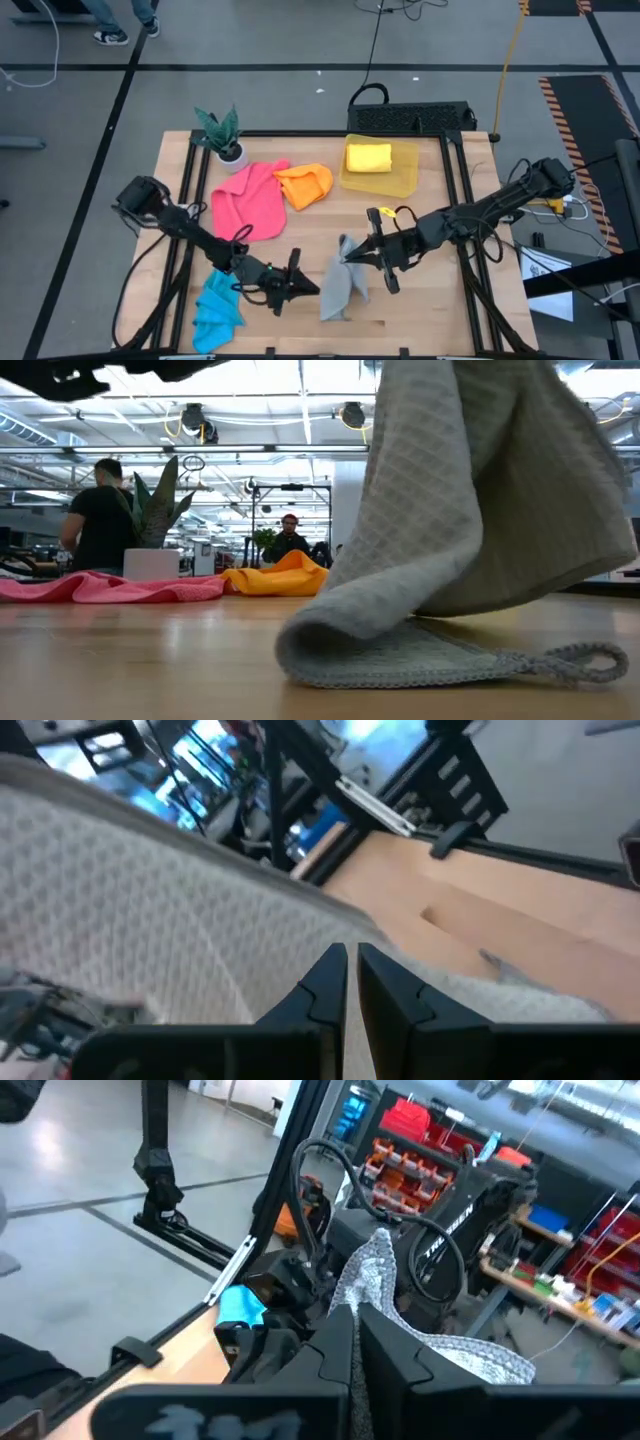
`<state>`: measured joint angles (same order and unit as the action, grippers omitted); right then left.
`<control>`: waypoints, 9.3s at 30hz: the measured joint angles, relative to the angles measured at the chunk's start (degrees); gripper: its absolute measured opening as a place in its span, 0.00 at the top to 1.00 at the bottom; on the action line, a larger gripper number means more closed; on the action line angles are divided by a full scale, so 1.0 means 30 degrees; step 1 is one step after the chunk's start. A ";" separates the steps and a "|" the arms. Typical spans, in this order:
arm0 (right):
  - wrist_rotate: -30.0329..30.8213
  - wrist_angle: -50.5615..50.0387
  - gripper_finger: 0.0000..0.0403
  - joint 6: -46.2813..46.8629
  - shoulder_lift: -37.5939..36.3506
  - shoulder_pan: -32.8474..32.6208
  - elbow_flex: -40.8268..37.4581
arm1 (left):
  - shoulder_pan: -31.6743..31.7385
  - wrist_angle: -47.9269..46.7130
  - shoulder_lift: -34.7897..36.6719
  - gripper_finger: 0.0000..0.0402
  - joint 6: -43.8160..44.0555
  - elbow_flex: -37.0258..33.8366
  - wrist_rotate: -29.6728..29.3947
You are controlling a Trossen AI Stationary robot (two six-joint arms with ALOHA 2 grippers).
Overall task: Fold microfiber towels
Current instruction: Fold the gray kitchen towel
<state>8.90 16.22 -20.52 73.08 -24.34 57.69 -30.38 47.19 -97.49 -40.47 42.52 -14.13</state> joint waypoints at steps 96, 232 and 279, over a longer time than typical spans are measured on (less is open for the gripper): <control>0.8136 -0.5928 0.85 1.6529 0.3393 -0.0220 -0.6907 | 0.1747 -1.3874 -0.0483 0.67 1.1900 0.5020 -1.2347; 1.1428 -0.2482 1.00 0.9392 -0.0845 -0.1508 -0.7009 | 0.6887 -0.1862 -0.4017 0.81 1.0041 0.5770 -0.0085; 1.0084 -1.3030 0.82 1.7149 0.4904 -0.2827 -0.7016 | 0.1867 -1.2834 -0.0549 0.97 1.1534 0.5770 -0.7417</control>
<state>39.16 -22.87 30.93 87.79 -32.82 36.64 -24.77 8.69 -99.13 -5.87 59.83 -36.38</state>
